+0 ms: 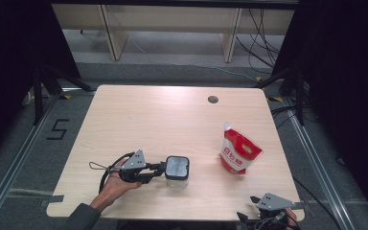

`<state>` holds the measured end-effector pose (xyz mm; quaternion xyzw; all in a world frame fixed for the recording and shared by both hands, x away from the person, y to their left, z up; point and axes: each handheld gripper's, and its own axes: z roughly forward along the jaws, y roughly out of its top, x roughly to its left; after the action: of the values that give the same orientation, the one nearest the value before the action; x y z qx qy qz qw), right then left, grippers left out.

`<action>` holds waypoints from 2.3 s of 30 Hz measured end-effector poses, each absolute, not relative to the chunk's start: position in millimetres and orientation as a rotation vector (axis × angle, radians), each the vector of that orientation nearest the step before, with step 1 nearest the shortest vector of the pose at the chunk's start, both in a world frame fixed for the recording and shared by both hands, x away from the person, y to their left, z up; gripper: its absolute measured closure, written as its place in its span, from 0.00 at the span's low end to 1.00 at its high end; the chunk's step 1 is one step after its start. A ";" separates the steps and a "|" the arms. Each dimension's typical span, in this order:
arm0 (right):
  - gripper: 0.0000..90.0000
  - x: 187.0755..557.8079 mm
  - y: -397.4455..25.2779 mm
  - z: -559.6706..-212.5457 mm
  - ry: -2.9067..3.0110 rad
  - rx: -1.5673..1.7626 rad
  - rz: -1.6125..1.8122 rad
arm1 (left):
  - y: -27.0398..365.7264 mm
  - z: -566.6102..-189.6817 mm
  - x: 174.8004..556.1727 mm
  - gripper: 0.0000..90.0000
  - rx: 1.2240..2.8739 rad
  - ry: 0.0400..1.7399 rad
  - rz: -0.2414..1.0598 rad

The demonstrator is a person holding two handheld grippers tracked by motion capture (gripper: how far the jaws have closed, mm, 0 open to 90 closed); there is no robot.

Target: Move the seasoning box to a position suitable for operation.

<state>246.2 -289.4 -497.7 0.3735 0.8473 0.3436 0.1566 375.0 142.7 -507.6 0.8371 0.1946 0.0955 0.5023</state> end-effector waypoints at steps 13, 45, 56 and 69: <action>0.30 247.1 -289.1 -497.8 2.425 1.050 0.988 | 130.6 -506.8 362.1 0.81 2.041 0.414 0.227; 0.30 245.9 -289.1 -493.7 2.407 1.068 1.011 | 115.3 -497.7 336.1 0.43 2.027 0.447 0.177; 0.29 247.4 -292.2 -493.3 2.396 1.054 1.038 | 121.7 -471.7 325.0 0.38 1.950 0.486 0.140; 0.29 247.3 -291.6 -494.2 2.408 1.051 1.042 | 118.7 -455.2 322.1 0.32 1.992 0.495 0.196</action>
<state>247.3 -291.6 -494.2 0.3672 0.8413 0.3643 0.1570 322.1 118.7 -455.2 0.8288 0.2059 0.0817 0.5138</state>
